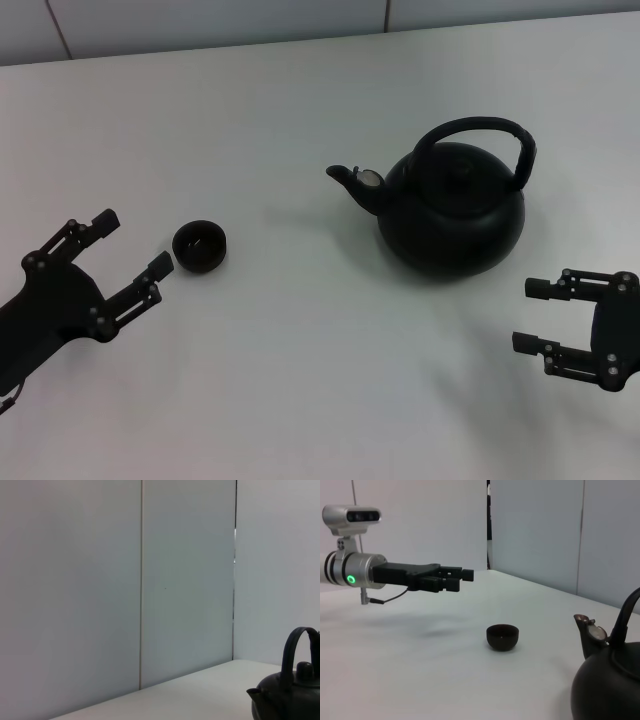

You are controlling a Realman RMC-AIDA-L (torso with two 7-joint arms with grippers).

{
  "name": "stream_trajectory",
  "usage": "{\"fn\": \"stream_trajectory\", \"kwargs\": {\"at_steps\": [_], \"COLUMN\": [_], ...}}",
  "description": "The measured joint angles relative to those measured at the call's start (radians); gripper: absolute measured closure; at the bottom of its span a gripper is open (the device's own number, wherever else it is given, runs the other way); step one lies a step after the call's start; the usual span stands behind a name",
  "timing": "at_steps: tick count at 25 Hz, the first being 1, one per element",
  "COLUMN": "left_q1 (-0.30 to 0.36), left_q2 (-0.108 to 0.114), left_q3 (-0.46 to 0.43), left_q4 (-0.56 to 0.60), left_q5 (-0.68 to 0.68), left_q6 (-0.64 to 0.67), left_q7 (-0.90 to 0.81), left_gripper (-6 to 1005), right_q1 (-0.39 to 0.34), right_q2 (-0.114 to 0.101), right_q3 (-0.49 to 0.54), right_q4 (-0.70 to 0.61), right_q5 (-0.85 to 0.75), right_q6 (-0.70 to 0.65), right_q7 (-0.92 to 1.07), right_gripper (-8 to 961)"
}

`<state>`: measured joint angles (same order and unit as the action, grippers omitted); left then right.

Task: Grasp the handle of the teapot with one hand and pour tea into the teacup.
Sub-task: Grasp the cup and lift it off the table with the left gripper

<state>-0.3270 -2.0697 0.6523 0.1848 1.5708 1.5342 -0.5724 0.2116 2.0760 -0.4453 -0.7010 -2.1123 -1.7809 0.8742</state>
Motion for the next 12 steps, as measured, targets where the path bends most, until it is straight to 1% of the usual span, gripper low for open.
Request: {"fn": "stream_trajectory", "kwargs": {"at_steps": [5, 9, 10, 12], "left_q1": [-0.007, -0.013, -0.016, -0.016], "left_q2": [0.002, 0.002, 0.001, 0.001], "left_q3": [0.001, 0.007, 0.014, 0.014], "left_q4": [-0.003, -0.002, 0.0, 0.0], "left_q5": [0.007, 0.018, 0.027, 0.027], "left_q6": [-0.006, -0.036, -0.064, -0.064], "left_q7": [-0.004, 0.001, 0.005, 0.005], "left_gripper": [217, 219, 219, 220], "right_q1": [0.0, 0.001, 0.001, 0.001], "right_q2": [-0.001, -0.001, -0.001, -0.001], "right_q3": [0.001, 0.001, 0.001, 0.001], "right_q4": [-0.003, -0.002, -0.002, -0.002], "right_q5": [0.002, 0.002, 0.002, 0.002], "right_q6": [0.0, 0.0, 0.001, 0.001], "right_q7": [0.0, 0.0, 0.0, 0.0], "right_gripper": [345, 345, 345, 345]}}
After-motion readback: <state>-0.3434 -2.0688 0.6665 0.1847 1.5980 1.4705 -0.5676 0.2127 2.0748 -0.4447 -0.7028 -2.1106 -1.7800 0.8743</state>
